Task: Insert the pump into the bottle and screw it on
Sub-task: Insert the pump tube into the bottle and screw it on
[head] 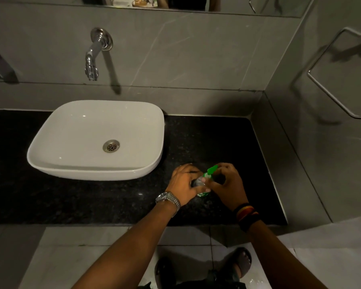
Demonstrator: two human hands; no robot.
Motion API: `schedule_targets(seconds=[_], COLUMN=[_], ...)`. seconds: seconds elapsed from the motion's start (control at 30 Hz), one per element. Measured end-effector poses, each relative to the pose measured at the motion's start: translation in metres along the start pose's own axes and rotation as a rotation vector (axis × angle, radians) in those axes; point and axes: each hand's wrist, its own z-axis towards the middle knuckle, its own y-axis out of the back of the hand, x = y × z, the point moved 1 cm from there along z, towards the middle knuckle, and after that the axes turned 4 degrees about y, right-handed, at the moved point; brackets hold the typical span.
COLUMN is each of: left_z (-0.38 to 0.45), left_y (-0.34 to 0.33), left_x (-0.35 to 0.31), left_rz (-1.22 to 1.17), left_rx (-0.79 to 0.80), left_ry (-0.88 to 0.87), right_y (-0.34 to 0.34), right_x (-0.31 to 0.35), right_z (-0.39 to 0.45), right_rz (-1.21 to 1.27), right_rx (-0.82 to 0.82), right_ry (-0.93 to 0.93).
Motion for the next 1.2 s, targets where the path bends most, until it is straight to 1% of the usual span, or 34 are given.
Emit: schedule_targets(seconds=[0.07, 0.13, 0.23, 0.27, 0.33, 0.43, 0.47, 0.6, 0.67, 0.77, 0.8, 0.87, 0.93, 1.0, 1.1, 1.17, 1.2], left_z=[0.001, 0.001, 0.0, -0.001, -0.001, -0.002, -0.002, -0.003, -0.003, -0.003, -0.004, -0.003, -0.003, -0.003, -0.002, -0.002, -0.002], left_y=[0.0, -0.001, -0.002, -0.002, -0.003, -0.001, 0.0, 0.0, 0.0, -0.001, -0.001, 0.0, 0.0, -0.001, -0.001, -0.002, -0.002], left_x=[-0.001, 0.0, 0.001, 0.001, 0.002, 0.001, 0.0, -0.002, -0.001, -0.002, -0.002, -0.001, -0.001, -0.001, -0.001, 0.0, 0.001], left_rz=[-0.006, -0.009, -0.012, -0.009, -0.009, -0.008, -0.011, 0.001, 0.008, 0.012, 0.013, 0.015, 0.032, 0.035, 0.029, 0.028, 0.027], left_rx=[-0.006, -0.009, -0.004, 0.0, 0.011, 0.013, 0.004, -0.01, 0.003, 0.021, 0.02, 0.013, 0.027, 0.034, 0.018, -0.004, -0.012], left_ry=[0.0, -0.002, 0.006, 0.01, 0.018, 0.022, 0.022, 0.011, 0.02, 0.035, 0.037, 0.034, 0.042, 0.046, 0.032, 0.021, 0.017], right_y=[-0.001, -0.001, 0.004, 0.005, 0.006, 0.004, 0.004, 0.009, 0.009, 0.006, 0.005, 0.005, 0.008, 0.009, 0.005, 0.001, 0.0], right_x=[0.005, 0.009, 0.006, 0.005, 0.007, 0.017, 0.018, 0.01, 0.01, 0.019, 0.019, 0.016, 0.009, 0.007, 0.014, 0.014, 0.012], right_z=[0.005, 0.007, 0.005, 0.004, 0.006, 0.01, 0.01, 0.003, 0.003, 0.006, 0.006, 0.003, 0.002, 0.002, 0.005, 0.003, 0.001], right_rz=[-0.095, -0.125, -0.003, 0.003, -0.067, -0.229, -0.243, -0.133, -0.166, -0.222, -0.213, -0.169, -0.134, -0.147, -0.209, -0.213, -0.187], right_rx=[-0.007, 0.018, 0.104, 0.122, 0.081, 0.0, 0.01, 0.136, 0.102, 0.017, 0.022, 0.084, 0.129, 0.092, -0.005, 0.0, 0.029], right_ry=[-0.076, -0.108, -0.041, -0.009, 0.008, -0.037, -0.036, 0.042, 0.064, 0.005, -0.009, -0.001, 0.044, 0.06, -0.019, -0.025, -0.015])
